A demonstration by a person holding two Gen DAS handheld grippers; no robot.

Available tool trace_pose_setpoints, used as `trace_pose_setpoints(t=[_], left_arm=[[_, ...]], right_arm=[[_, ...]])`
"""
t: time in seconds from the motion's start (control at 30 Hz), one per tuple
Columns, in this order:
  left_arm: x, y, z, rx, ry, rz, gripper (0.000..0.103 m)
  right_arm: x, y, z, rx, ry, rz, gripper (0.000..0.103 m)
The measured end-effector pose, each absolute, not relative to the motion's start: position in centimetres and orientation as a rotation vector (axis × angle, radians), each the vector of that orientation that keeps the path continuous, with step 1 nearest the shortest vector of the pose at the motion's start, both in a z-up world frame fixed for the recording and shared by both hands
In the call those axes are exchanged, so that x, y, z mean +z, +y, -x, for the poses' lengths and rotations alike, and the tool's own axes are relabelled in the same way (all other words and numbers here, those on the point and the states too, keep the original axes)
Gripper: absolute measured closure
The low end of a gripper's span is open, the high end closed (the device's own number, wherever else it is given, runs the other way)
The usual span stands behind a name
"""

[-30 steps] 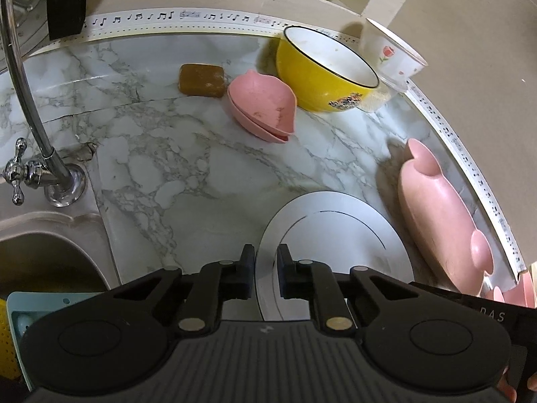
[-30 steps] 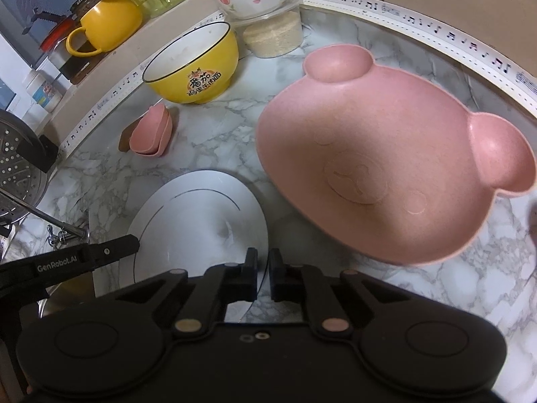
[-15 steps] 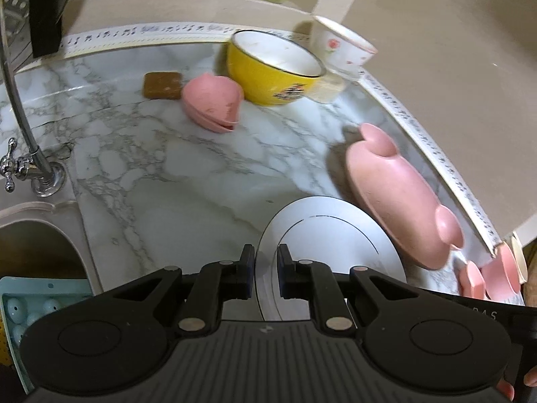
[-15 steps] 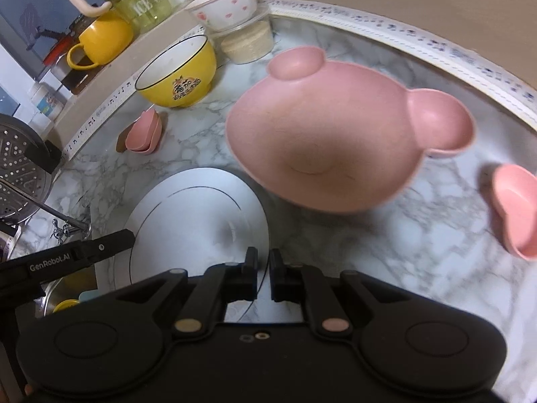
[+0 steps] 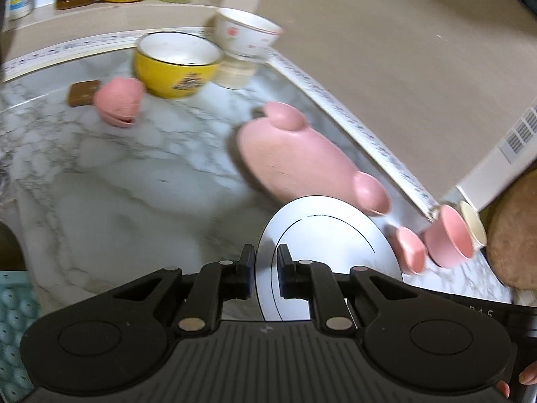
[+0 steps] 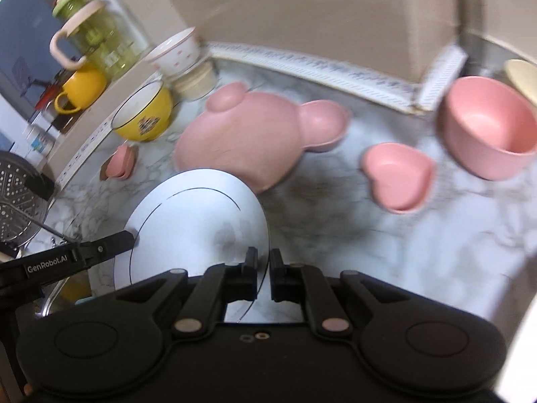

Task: Organize plates and bowls
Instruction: 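Lift and carry the held white plate onto the other white plate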

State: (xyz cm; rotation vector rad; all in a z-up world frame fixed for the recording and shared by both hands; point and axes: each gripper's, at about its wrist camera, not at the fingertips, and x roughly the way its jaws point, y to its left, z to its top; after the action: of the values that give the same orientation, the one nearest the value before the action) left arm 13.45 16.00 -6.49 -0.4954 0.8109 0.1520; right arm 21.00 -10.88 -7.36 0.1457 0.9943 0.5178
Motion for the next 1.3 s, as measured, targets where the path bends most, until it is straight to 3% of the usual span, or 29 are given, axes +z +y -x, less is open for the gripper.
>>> trace_pose_setpoints(t=[0.6,1.3], left_arm=[[-4.4,0.7,-15.8,-0.129,0.838,0.363,0.090],[-9.1,-13.6,-17.9,-0.323,0.986,0.220,0.090]], right_arm=[[-5.7,-27.5,-16.7,0.294,0.922,-0.285,0.095],[-9.0,-40.5,-12.1,0.092,0.939,-0.375,0.096]])
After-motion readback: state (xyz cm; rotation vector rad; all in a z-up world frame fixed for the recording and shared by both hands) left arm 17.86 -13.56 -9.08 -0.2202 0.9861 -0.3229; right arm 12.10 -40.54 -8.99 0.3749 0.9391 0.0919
